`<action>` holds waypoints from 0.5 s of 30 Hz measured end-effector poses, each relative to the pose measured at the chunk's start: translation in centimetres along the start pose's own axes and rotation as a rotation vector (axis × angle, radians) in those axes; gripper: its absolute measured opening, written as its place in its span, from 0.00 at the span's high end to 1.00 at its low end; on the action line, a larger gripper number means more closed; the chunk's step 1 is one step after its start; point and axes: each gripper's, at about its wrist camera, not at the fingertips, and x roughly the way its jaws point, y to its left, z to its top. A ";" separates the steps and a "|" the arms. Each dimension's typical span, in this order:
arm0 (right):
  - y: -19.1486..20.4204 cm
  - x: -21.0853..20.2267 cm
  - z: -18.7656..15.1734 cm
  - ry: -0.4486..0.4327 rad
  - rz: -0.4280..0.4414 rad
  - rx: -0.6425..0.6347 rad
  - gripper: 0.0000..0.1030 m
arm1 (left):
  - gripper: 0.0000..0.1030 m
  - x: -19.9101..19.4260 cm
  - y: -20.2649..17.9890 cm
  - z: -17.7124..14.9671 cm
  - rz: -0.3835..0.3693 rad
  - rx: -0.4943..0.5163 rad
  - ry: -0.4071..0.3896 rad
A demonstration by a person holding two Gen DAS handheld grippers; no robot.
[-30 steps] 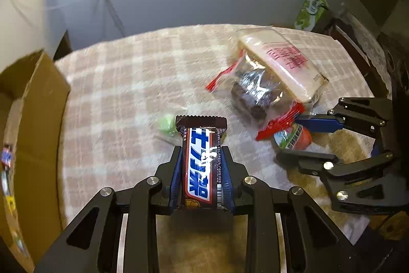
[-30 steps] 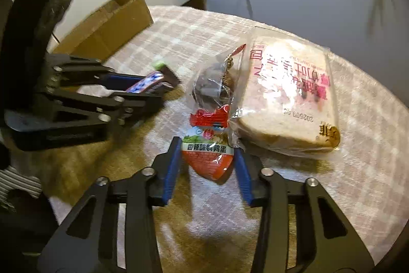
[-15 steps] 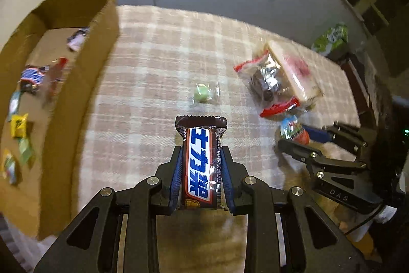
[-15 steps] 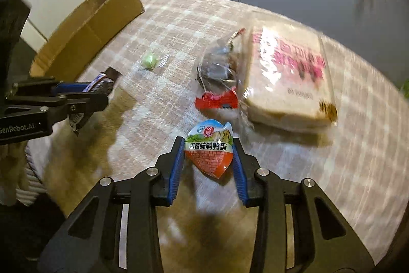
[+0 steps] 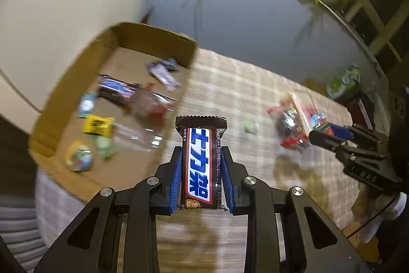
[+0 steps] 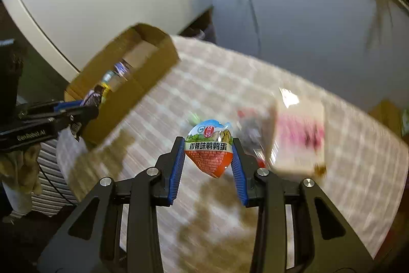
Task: Organize snacks
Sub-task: 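Carry both items into the box and open both grippers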
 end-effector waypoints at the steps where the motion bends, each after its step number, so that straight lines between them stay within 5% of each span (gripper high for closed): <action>1: 0.9 0.1 1.2 -0.012 0.012 -0.024 0.64 | 0.74 -0.3 0.7 0.1 0.013 -0.011 -0.012; 15: 8.8 4.2 11.4 -0.062 0.106 -0.184 0.64 | 0.74 -2.5 6.5 1.6 0.129 -0.092 -0.122</action>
